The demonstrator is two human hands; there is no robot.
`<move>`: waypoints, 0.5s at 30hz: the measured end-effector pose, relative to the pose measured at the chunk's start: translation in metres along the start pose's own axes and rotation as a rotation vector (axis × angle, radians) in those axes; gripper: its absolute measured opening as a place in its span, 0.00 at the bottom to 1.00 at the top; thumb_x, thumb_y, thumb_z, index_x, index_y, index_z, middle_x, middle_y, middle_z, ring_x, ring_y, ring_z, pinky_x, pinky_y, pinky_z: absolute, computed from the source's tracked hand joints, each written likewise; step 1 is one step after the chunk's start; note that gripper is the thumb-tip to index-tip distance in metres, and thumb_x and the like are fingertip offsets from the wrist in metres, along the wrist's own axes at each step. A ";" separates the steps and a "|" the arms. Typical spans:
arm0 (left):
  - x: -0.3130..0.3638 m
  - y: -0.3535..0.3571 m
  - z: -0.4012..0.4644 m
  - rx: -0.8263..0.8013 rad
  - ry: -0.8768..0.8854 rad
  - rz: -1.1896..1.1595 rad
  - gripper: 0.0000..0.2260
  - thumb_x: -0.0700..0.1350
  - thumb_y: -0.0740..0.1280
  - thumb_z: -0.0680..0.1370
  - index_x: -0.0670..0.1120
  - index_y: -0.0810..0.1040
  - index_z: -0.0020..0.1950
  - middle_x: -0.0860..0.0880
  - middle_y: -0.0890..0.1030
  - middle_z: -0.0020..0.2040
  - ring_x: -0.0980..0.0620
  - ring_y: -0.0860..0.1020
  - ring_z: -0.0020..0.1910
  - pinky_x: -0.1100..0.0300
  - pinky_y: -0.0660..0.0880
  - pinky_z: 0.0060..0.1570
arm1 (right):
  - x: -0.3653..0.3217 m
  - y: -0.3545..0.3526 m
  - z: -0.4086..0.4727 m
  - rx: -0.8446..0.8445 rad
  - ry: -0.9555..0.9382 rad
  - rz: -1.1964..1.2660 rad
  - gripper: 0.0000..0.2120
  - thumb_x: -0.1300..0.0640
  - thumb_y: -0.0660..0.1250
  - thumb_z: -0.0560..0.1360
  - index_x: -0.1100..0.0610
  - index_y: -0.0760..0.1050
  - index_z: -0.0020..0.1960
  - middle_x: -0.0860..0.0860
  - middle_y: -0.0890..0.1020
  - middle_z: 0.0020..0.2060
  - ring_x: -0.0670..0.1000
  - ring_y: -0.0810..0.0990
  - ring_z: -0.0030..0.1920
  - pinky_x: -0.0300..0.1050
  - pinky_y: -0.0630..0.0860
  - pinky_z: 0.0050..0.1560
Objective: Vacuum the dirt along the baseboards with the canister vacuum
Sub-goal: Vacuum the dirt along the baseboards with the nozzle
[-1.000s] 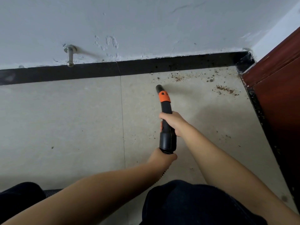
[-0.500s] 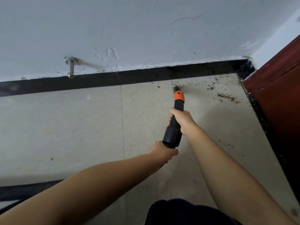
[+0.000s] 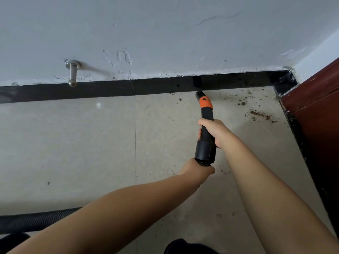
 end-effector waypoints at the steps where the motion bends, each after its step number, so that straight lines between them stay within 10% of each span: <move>1: -0.004 -0.003 -0.001 0.020 0.000 -0.014 0.07 0.41 0.67 0.71 0.50 0.70 0.41 0.46 0.73 0.39 0.48 0.73 0.40 0.57 0.71 0.40 | 0.001 0.008 -0.001 -0.023 0.002 -0.030 0.05 0.64 0.63 0.73 0.60 0.67 0.42 0.54 0.73 0.28 0.51 0.72 0.22 0.40 0.75 0.28; 15: -0.011 -0.037 -0.004 0.060 -0.013 -0.059 0.07 0.40 0.67 0.73 0.48 0.71 0.45 0.47 0.74 0.37 0.49 0.73 0.37 0.60 0.72 0.38 | 0.002 0.047 0.002 -0.039 -0.037 -0.025 0.05 0.66 0.63 0.73 0.61 0.67 0.46 0.55 0.73 0.29 0.52 0.71 0.25 0.43 0.73 0.30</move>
Point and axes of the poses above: each hand's wrist, its own z-axis towards the middle knuckle, its own y-axis out of the palm, x = y × z, the point moved 3 cm from there along z, towards the middle knuckle
